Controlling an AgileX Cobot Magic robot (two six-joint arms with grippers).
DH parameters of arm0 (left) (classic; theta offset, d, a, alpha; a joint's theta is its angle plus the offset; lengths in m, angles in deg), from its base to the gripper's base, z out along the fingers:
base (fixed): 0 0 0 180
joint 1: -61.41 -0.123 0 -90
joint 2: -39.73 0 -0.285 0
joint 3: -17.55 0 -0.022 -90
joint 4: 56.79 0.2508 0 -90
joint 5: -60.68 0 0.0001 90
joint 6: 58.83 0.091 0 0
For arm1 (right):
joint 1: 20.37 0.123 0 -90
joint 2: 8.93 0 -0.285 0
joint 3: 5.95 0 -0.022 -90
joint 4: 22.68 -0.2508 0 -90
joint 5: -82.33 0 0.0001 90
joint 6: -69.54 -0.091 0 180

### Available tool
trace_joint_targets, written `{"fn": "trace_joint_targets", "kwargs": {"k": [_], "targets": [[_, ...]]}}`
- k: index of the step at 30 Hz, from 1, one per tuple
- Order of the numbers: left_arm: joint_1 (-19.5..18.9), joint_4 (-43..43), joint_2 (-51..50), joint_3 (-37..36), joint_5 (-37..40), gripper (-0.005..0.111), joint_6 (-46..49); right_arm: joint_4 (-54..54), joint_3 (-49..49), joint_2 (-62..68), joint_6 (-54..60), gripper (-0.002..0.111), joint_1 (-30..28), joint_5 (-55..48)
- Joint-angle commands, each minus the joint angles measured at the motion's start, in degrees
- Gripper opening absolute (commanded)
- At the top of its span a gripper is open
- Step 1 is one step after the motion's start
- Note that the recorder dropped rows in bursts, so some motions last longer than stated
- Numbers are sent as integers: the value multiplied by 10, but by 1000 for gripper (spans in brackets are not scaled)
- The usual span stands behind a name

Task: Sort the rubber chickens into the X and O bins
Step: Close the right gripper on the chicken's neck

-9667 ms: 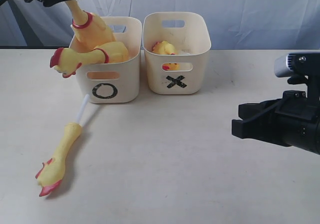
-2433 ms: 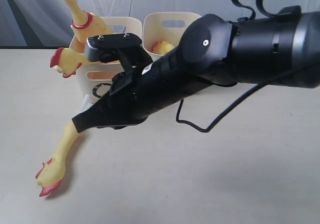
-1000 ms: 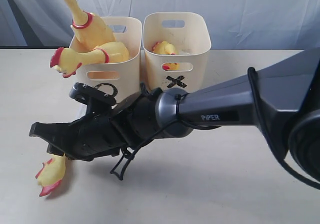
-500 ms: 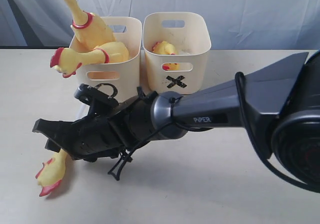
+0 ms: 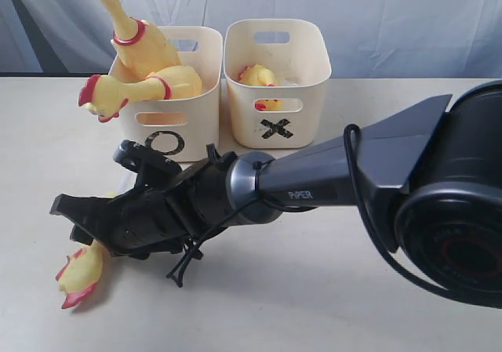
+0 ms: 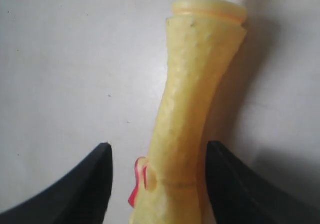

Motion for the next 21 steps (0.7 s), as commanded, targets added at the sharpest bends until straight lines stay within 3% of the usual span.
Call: {"fn": "trace_joint_targets", "kwargs": {"k": [1, 8, 21], "targets": [[3, -2, 3, -1, 7, 0, 0, 3, -5, -3, 3, 53, 10, 8], [3, -2, 3, -1, 7, 0, 0, 2, -5, -1, 2, 53, 23, 35], [3, -2, 3, -1, 7, 0, 0, -36, -5, 36, -1, 53, 23, -16]]}}
